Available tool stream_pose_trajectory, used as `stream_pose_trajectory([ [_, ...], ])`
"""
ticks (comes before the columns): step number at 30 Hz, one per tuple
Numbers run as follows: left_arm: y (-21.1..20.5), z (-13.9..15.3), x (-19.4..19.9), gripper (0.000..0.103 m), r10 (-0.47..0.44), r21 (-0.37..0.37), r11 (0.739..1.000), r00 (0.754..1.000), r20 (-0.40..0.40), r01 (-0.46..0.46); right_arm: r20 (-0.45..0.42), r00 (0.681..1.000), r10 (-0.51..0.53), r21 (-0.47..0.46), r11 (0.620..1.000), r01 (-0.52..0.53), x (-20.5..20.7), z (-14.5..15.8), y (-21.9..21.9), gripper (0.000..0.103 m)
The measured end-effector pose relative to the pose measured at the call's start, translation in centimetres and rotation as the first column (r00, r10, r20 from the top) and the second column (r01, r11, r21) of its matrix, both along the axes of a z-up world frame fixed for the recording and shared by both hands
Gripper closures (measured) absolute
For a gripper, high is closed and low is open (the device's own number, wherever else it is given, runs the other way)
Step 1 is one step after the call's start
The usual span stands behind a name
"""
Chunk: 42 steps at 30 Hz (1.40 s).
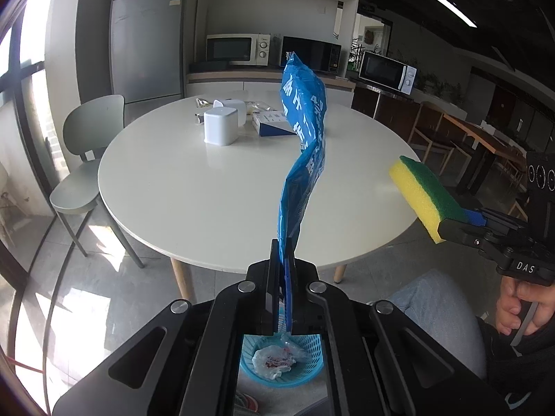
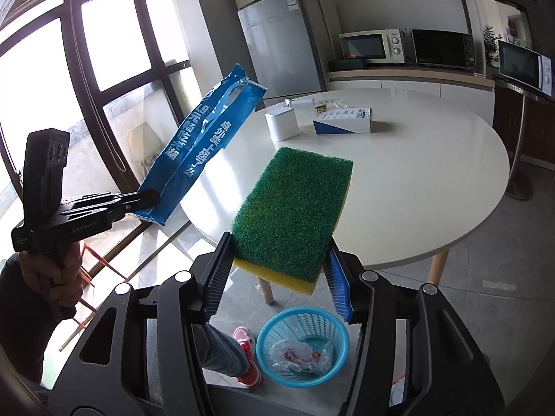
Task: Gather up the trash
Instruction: 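Carry the blue package and sponge down over the blue wastebasket with both tools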
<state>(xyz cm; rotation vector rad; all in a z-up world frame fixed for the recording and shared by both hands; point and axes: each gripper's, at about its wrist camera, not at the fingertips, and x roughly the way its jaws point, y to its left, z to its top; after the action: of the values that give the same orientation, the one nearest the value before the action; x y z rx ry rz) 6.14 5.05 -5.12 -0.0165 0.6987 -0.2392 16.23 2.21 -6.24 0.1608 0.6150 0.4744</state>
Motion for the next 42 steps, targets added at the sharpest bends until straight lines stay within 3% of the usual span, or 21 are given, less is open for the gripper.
stream_pose_trajectory([
  [8,-0.7,-1.6,-3.6,0.102,-0.045,0.007,0.999,0.999,-0.025,0.045,0.010,0.998,0.061,-0.037,0.997,-0.061,-2.8,-1.1,-0.2,0.055],
  [14,-1.1,-5.6,-5.0,0.102,-0.049,0.050,0.997,0.991,-0.125,0.055,-0.038,0.997,0.069,-0.080,0.994,-0.072,-3.8,-4.0,0.0,0.055],
  [19,-0.5,-8.9,-4.7,0.102,-0.035,0.023,0.999,0.978,-0.208,0.041,-0.090,0.993,0.078,-0.113,0.990,-0.088,-3.6,-6.4,0.7,0.055],
  [32,-3.0,-17.4,-2.3,0.102,-0.068,-0.006,0.997,0.910,-0.410,0.072,-0.250,0.966,0.064,-0.152,0.983,-0.105,-0.7,-13.3,1.8,0.055],
  [42,-4.5,-22.9,1.4,0.102,-0.080,-0.029,0.997,0.834,-0.545,0.077,-0.363,0.930,0.061,-0.165,0.978,-0.129,3.0,-18.4,2.6,0.055],
])
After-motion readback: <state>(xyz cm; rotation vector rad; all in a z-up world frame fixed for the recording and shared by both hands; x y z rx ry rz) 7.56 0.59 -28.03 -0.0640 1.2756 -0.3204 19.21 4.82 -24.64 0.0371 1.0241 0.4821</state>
